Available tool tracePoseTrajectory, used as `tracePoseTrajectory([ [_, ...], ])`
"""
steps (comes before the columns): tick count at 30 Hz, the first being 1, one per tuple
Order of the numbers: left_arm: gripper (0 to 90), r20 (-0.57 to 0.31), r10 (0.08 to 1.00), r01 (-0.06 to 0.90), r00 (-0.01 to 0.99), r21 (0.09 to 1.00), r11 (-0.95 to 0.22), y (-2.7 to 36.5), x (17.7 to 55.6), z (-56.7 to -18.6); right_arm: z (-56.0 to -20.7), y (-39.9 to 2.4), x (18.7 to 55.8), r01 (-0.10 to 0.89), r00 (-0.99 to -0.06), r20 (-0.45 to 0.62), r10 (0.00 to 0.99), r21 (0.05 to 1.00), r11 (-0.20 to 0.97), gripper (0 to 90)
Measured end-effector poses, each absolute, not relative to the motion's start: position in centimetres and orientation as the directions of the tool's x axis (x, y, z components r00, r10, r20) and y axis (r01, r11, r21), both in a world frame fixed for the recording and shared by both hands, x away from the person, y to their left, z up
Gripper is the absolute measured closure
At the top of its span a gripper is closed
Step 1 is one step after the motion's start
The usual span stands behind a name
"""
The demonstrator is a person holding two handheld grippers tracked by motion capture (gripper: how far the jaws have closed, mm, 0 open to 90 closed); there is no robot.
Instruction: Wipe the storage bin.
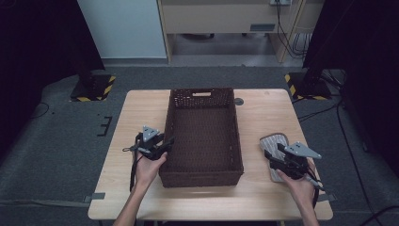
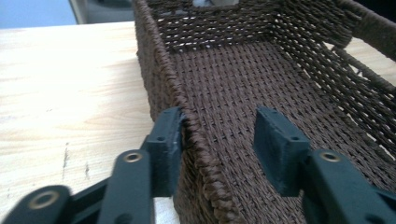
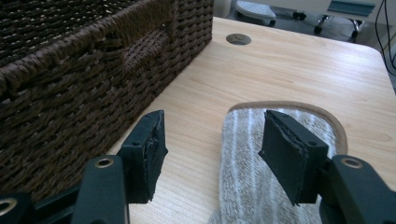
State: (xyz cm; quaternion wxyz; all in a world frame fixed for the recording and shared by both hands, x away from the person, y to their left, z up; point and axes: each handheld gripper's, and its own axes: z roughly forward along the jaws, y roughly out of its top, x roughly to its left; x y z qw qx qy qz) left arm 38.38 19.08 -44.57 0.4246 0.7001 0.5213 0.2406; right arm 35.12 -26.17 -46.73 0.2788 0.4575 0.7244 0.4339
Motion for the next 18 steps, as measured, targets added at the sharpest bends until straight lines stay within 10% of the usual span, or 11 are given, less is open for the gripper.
tracePoseTrajectory([
  [12,69.9,-0.113,0.912,0.525,0.394,0.843,-0.122,21.3,38.7,-44.5,-46.4,-25.9,35.2,0.405,-0.440,0.008,0.898,0.894,0.191,42.6],
  [18,55.0,-0.103,0.903,0.504,0.417,0.853,-0.136,21.4,38.4,-44.5,-45.8,-25.5,35.5,0.390,-0.445,0.013,0.895,0.903,0.181,43.0],
])
